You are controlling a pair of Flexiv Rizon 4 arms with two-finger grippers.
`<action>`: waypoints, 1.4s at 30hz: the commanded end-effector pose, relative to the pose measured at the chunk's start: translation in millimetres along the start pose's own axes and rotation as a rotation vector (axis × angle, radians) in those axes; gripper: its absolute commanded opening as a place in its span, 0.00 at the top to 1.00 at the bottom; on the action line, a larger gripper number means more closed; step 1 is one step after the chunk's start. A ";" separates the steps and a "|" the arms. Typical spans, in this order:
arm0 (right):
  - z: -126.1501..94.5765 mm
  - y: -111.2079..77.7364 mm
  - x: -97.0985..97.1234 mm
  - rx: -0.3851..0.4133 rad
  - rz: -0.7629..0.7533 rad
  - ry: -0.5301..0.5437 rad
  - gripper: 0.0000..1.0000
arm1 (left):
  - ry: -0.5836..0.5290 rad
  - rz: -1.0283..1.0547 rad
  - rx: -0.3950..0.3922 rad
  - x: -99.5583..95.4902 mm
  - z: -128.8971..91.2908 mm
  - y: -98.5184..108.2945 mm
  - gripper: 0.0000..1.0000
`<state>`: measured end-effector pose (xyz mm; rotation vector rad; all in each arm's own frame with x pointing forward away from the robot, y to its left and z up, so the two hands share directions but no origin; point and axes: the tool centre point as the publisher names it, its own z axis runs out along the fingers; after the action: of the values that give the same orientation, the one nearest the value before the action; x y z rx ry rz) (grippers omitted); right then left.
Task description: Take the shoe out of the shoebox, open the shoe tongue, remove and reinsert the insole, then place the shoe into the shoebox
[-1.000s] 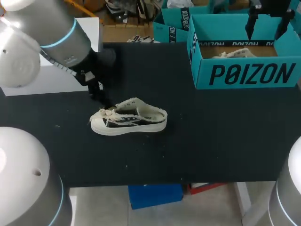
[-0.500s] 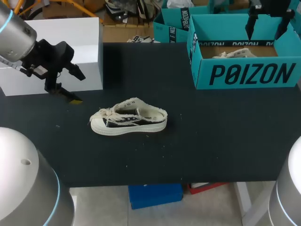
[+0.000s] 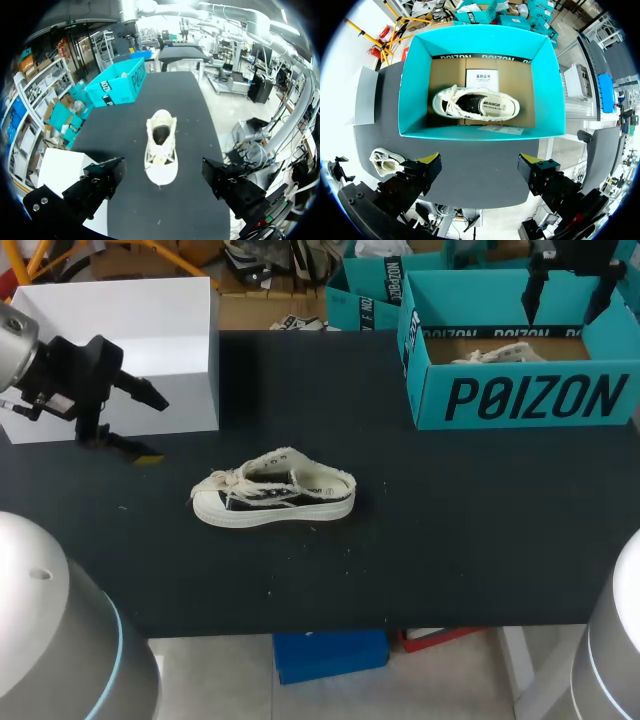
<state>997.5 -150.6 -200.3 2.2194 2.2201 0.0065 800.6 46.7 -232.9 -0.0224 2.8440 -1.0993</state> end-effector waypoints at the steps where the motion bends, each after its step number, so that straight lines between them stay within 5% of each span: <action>1: 0.0 0.8 0.2 0.001 0.000 0.000 0.00 | -0.005 0.002 0.000 1.4 0.7 0.9 0.00; 14: 0.0 0.8 0.2 0.001 0.000 0.000 0.00 | -0.005 0.002 0.000 1.4 0.7 0.9 0.00; 17: -11.8 -18.9 26.9 -0.038 -0.252 -0.122 0.00 | -0.005 0.002 0.000 1.4 0.7 0.9 0.00; 25: -36.1 -73.8 108.4 -0.303 -0.783 -0.047 0.00 | -0.005 0.002 0.000 1.4 0.7 0.9 0.00; 30: -34.8 -126.7 158.5 -0.275 -1.265 -0.083 0.00 | -0.005 0.002 0.000 1.4 0.7 0.9 0.00; 42: -34.8 -126.7 158.5 -0.275 -1.265 -0.083 0.00 | -0.005 0.002 0.000 1.4 0.7 0.9 0.00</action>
<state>873.1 13.8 -164.3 1.0663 2.7678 0.0585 799.6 46.9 -233.0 -0.0233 2.8421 -1.0994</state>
